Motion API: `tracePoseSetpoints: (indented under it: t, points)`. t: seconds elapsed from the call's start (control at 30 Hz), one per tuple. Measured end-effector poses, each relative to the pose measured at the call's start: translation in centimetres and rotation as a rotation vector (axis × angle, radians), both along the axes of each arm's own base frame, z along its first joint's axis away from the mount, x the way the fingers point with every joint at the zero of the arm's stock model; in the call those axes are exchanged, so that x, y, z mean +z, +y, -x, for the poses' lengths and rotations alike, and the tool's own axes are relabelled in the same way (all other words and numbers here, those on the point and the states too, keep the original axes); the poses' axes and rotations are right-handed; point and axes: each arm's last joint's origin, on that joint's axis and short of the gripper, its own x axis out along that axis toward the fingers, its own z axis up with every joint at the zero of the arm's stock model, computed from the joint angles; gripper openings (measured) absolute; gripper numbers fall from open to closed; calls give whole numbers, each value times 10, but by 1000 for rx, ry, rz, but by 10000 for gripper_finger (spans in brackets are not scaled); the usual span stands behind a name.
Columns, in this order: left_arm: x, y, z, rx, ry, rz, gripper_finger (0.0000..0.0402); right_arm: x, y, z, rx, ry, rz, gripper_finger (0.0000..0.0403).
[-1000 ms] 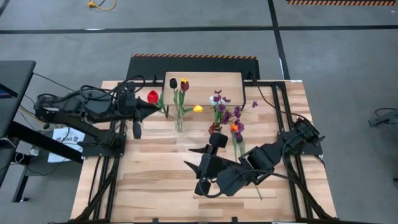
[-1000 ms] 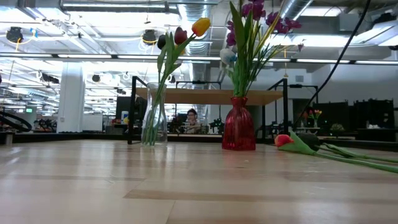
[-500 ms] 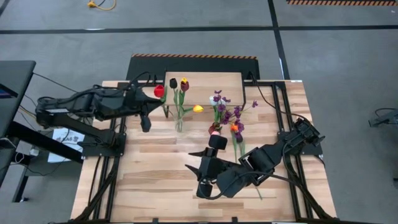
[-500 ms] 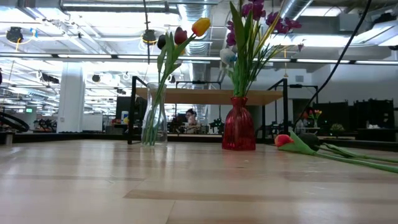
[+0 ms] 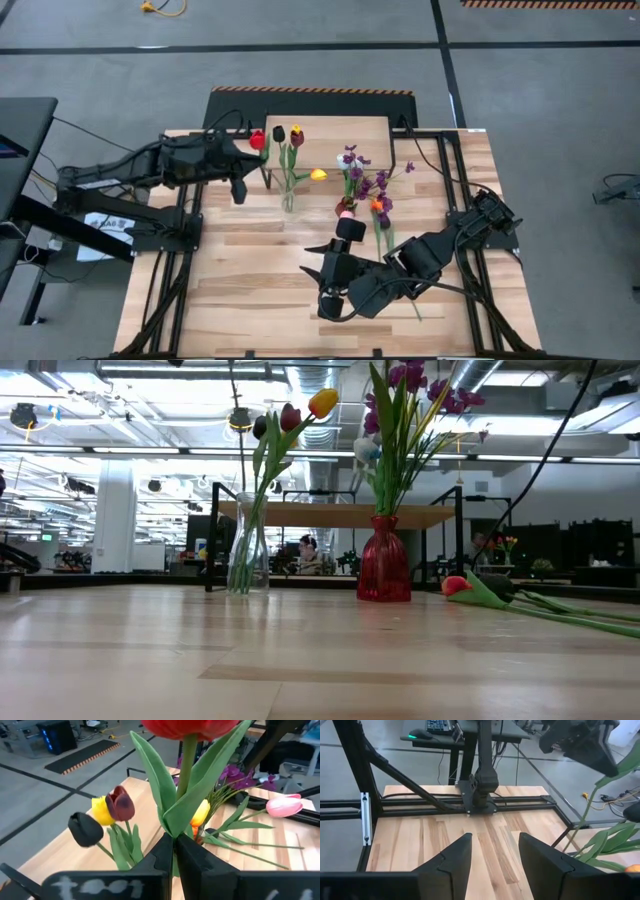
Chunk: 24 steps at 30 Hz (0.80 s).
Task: Pick and place flowers into a vace then onto a shelf
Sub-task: Put the red flower into the transparent vase
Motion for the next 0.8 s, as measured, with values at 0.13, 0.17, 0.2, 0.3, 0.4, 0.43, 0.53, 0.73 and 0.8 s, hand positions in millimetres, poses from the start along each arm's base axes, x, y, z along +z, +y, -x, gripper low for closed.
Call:
tracePoseSetpoints:
  t: [0.13, 0.17, 0.2, 0.3, 0.4, 0.43, 0.53, 0.73, 0.8]
  points:
    - [-12, 5, 2, -10, -18, 20, 2, 0, 0, 0, 0, -1, -1, 155]
    - [-15, 6, 3, -6, -16, 26, 2, 0, 0, 0, 0, -1, -1, 155]
    - [-17, 7, 2, -6, -20, 30, 2, 0, 0, 0, 0, -1, -1, 155]
    - [-22, 10, 0, -4, -10, 37, 2, 0, 0, 0, 0, -1, -1, 155]
    - [-23, 12, -2, -2, -15, 39, 2, 0, 0, 0, 0, -1, -1, 156]
    - [-23, 12, -3, -4, -19, 39, 2, 0, 0, 0, 0, -1, -1, 157]
    - [-20, 12, -4, -9, -46, 36, 6, 0, 0, 0, 1, -1, -1, 159]
    - [-19, 12, -4, -12, -52, 26, 39, 0, 0, 0, 0, 0, -2, 169]
    - [-20, 12, -4, -12, -48, 27, 55, 0, 0, 0, 1, 0, -2, 173]
